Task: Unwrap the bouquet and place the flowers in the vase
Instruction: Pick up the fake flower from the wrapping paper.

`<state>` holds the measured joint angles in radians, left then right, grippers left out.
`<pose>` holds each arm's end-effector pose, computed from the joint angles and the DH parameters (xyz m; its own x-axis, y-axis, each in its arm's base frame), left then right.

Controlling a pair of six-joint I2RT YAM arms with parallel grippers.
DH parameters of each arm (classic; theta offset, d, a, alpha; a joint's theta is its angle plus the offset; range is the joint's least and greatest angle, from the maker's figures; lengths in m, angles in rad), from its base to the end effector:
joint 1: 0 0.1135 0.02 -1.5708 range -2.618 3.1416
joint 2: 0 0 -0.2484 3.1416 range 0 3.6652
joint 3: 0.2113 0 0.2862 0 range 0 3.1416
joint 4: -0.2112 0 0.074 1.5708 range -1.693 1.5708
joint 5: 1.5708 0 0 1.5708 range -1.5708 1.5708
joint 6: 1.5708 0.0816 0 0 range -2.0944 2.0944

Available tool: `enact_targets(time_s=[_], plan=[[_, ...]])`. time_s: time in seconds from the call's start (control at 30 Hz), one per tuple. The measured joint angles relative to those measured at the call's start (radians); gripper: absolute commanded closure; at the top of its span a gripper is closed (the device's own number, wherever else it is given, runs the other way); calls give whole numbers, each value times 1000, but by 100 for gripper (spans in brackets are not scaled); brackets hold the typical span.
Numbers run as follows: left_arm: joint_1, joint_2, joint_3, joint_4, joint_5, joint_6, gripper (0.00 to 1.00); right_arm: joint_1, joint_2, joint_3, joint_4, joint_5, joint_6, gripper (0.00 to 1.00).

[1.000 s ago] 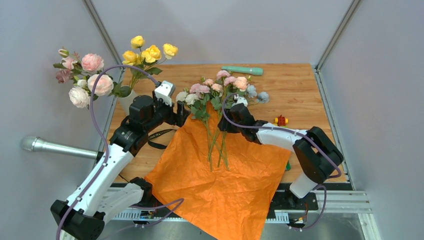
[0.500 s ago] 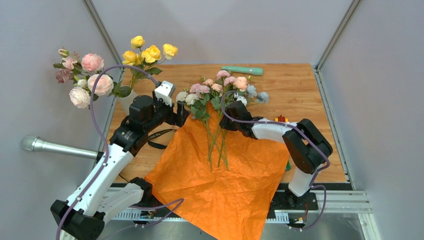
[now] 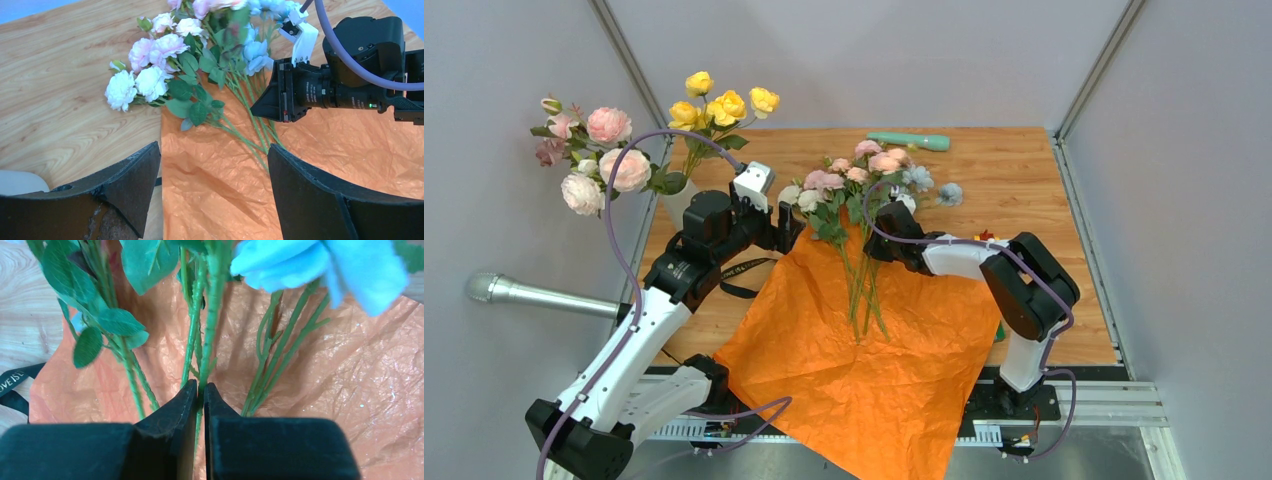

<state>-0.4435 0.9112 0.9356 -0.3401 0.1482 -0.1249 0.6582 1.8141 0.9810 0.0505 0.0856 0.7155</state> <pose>0.2596 -0.1367 0.3286 -0.3468 0.0284 -0.9375 0.5120 0.8432 -0.1639 0.3386 0.2530 0.0784 -0.7893 0.2159 -0.5748 -0.0579 0.9058 0.4197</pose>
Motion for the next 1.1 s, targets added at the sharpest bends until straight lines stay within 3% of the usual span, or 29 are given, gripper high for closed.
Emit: enact_targets(time_s=[0.17,0.8,1.1], plan=[[0,0,0,0,0,0,14,-5,-1,0,3,1,18,100],[0,0,0,0,0,0,14,-5,-209,-91,-3,37,35,100],[0,2,0,0,8,0,14,-5,-445,-216,4,36,-4,100]])
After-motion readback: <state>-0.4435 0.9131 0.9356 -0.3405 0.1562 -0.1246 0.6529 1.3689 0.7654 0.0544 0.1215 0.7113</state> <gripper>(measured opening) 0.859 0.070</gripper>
